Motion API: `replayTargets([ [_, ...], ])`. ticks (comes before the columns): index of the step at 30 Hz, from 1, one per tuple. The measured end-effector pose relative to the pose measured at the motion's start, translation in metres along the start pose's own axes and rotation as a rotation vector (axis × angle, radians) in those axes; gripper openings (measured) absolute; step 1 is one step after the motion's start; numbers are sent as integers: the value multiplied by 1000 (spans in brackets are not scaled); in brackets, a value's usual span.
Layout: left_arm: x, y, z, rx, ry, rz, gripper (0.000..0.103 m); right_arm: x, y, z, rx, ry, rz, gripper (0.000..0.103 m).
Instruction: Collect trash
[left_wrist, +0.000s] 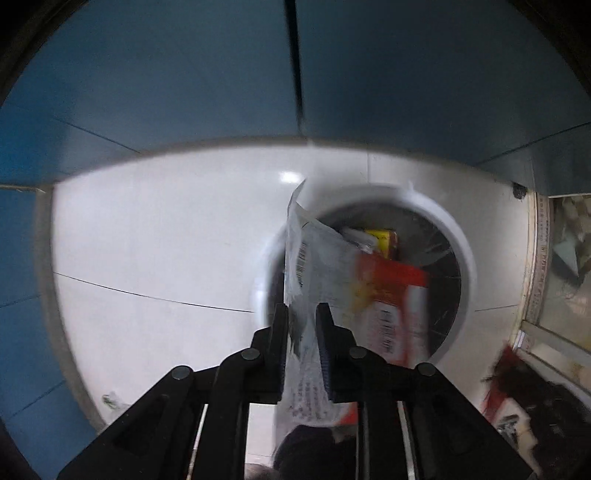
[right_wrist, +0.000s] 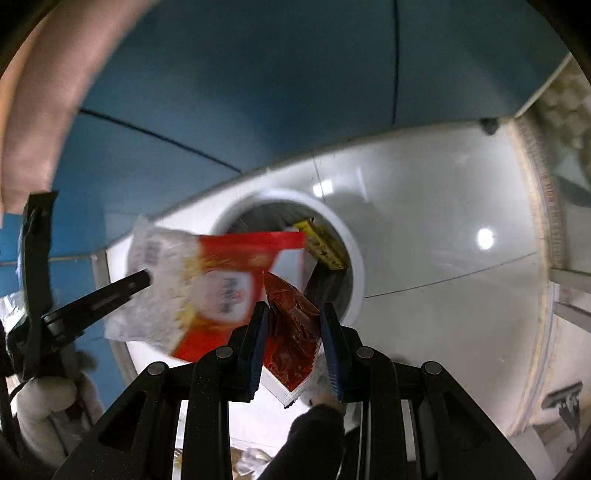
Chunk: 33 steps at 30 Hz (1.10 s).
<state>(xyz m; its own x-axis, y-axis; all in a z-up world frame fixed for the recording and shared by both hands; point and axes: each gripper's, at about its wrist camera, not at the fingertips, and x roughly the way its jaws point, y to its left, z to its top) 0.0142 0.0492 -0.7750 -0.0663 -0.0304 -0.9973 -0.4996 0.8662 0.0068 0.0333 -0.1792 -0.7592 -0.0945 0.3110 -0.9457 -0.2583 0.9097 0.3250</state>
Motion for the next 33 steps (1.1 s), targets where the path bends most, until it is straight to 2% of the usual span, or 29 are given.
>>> replayTargets([
  [1, 9, -2, 0, 1, 7, -16, 24, 18, -5, 0, 3, 18, 7, 30],
  [3, 20, -3, 0, -2, 7, -36, 51, 46, -14, -1, 14, 43, 11, 31],
  [4, 22, -2, -1, -13, -2, -44, 77, 57, -18, -1, 18, 59, 16, 31],
  [5, 23, 0, -2, -20, -11, -52, 92, 64, -21, -1, 26, 65, 14, 31],
  [6, 22, 1, -2, -31, -17, -60, 95, 70, -24, -1, 33, 68, 11, 32],
  [10, 16, 15, -6, -59, -36, -54, 97, 80, -24, 7, 40, 62, 17, 35],
  [12, 8, 24, -11, -66, -69, -40, 97, 82, -18, 13, 38, 66, 24, 36],
  [13, 1, 28, -13, -71, -96, -25, 97, 82, -15, 15, 36, 75, 19, 40],
  [14, -6, 32, -15, -71, -122, -6, 97, 83, -11, 17, 33, 80, 14, 44],
  [16, -19, 39, -17, -62, -159, 31, 97, 78, -4, 19, 14, 64, -30, 72],
  [20, -46, 43, -31, -73, -199, 48, 97, 59, 8, 15, -39, 25, -168, 87],
  [23, -65, 42, -45, -66, -211, 62, 97, 41, 14, 8, -64, 8, -225, 103],
  [28, -95, 32, -65, -66, -217, 66, 97, 0, 27, -5, -96, -32, -261, 103],
  [33, -141, 28, -92, -63, -224, 56, 97, -63, 39, -24, -141, -74, -279, 103],
])
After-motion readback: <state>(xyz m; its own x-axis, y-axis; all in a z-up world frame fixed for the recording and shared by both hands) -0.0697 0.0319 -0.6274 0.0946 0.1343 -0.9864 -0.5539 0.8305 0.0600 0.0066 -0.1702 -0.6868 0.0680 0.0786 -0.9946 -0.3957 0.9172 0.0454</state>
